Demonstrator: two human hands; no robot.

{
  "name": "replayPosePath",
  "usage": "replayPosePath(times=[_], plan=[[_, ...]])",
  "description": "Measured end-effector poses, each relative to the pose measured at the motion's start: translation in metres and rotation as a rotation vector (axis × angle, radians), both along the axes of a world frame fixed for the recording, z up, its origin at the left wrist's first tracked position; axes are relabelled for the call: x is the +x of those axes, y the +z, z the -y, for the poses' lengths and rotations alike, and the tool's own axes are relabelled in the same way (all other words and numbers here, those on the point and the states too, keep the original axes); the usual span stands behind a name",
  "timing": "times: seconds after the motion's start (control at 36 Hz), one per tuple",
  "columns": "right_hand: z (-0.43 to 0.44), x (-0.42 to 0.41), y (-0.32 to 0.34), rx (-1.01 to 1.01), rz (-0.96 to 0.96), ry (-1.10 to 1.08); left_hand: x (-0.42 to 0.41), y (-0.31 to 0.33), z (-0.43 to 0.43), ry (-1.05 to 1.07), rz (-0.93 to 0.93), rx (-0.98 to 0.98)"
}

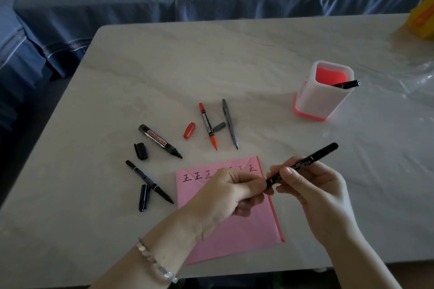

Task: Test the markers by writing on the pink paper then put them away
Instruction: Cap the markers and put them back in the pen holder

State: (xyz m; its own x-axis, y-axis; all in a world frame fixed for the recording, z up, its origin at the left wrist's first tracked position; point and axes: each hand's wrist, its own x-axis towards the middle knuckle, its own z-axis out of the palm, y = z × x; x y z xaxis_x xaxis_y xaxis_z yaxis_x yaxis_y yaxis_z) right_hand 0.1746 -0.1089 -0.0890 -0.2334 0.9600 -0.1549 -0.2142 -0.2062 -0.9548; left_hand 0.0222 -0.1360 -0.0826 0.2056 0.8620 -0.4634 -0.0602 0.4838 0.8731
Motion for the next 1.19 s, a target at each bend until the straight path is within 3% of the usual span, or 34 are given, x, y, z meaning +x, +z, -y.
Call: replayPosePath(times=[0.11, 0.19, 0.31, 0.42, 0.53, 0.61, 0.72, 0.81, 1.06, 1.19], plan=[[0.001, -0.007, -0.006, -0.109, 0.009, -0.173, 0.008, -0.013, -0.002, 0.047, -0.493, 0.410], [0.000, -0.011, -0.007, -0.147, -0.016, -0.245, 0.010, -0.021, -0.006, 0.058, -0.676, 0.642], [-0.002, -0.014, -0.011, -0.158, -0.030, -0.341, 0.011, -0.028, -0.016, 0.038, -0.819, 0.752], [-0.007, -0.015, -0.019, -0.184, 0.012, -0.383, 0.010, -0.034, -0.028, 0.004, -0.818, 0.720], [-0.024, -0.009, -0.025, -0.136, 0.138, -0.274, 0.006, -0.036, -0.042, -0.083, -0.883, 0.663], [-0.043, 0.000, -0.021, 0.049, 0.250, -0.322, 0.003, -0.033, -0.051, -0.052, -0.929, 0.636], [-0.088, 0.022, 0.005, 0.446, 0.352, -0.622, -0.005, -0.032, -0.062, 0.042, -0.996, 0.607], [-0.129, 0.036, 0.014, 0.613, 0.508, -0.738, -0.014, -0.037, -0.070, 0.079, -1.108, 0.585], [-0.185, 0.035, -0.006, 0.467, 0.918, -0.591, -0.038, -0.046, -0.090, -0.037, -1.551, 0.382], [-0.172, 0.041, -0.003, 0.459, 0.937, -0.540, -0.044, -0.053, -0.109, -0.189, -1.668, 0.292]])
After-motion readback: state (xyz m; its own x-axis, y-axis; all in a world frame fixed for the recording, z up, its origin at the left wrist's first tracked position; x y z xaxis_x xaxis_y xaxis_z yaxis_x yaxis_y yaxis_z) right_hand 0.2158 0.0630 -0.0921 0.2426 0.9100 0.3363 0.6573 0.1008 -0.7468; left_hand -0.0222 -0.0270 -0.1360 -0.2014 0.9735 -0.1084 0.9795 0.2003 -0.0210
